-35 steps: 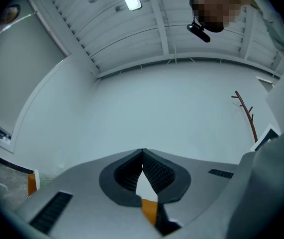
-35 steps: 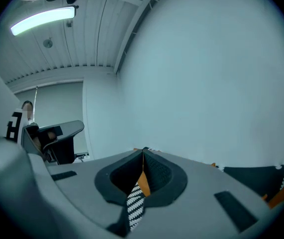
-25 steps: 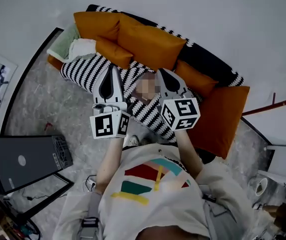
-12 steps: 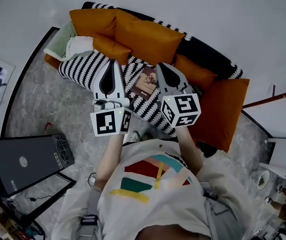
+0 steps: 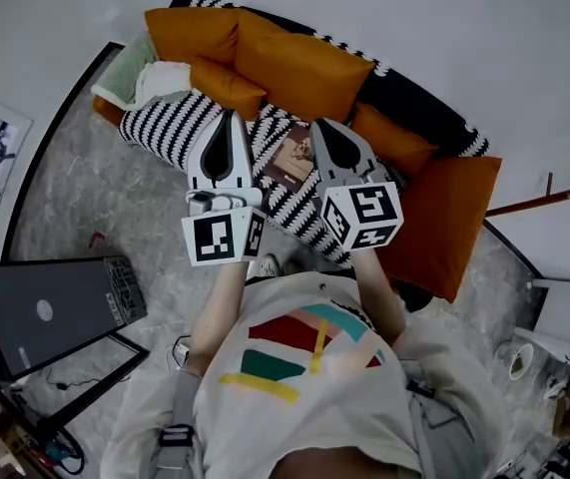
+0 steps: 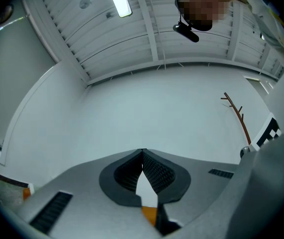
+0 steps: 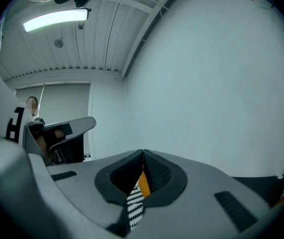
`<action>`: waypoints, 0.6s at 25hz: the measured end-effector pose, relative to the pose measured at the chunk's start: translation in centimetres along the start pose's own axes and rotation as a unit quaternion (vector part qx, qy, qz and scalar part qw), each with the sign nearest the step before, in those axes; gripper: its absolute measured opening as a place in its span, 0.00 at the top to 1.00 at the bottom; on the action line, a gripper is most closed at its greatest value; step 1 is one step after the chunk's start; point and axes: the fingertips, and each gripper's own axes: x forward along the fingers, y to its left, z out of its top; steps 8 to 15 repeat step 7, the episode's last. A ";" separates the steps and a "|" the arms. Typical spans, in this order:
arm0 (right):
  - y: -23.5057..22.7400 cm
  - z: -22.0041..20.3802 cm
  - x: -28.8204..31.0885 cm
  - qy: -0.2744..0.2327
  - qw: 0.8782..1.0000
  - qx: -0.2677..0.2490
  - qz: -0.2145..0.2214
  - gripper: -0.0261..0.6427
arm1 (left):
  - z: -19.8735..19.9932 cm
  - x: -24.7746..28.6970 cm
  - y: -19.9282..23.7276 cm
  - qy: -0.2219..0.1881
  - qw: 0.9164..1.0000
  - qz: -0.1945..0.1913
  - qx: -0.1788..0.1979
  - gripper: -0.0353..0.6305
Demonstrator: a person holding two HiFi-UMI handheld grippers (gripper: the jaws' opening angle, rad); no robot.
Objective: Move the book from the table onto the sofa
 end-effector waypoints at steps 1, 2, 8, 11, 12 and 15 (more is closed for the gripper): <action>0.0 0.1 -0.1 -0.001 1.000 0.000 0.001 0.94 | 0.0 -0.1 0.0 0.000 1.000 0.001 0.000 0.93; 0.0 0.1 -0.2 -0.002 1.000 0.001 0.002 0.94 | 0.0 -0.1 -0.1 0.000 1.000 0.002 0.001 0.93; -0.4 0.3 -0.7 -0.008 1.000 0.006 0.002 0.94 | -0.2 -0.4 -0.5 0.001 1.000 0.004 0.003 0.93; -0.4 0.3 -0.7 -0.008 1.000 0.006 0.002 0.94 | -0.2 -0.4 -0.5 0.001 1.000 0.004 0.003 0.93; -0.4 0.3 -0.7 -0.008 1.000 0.006 0.002 0.94 | -0.2 -0.4 -0.5 0.001 1.000 0.004 0.003 0.93; -0.4 0.3 -0.7 -0.008 1.000 0.006 0.002 0.94 | -0.2 -0.4 -0.5 0.001 1.000 0.004 0.003 0.93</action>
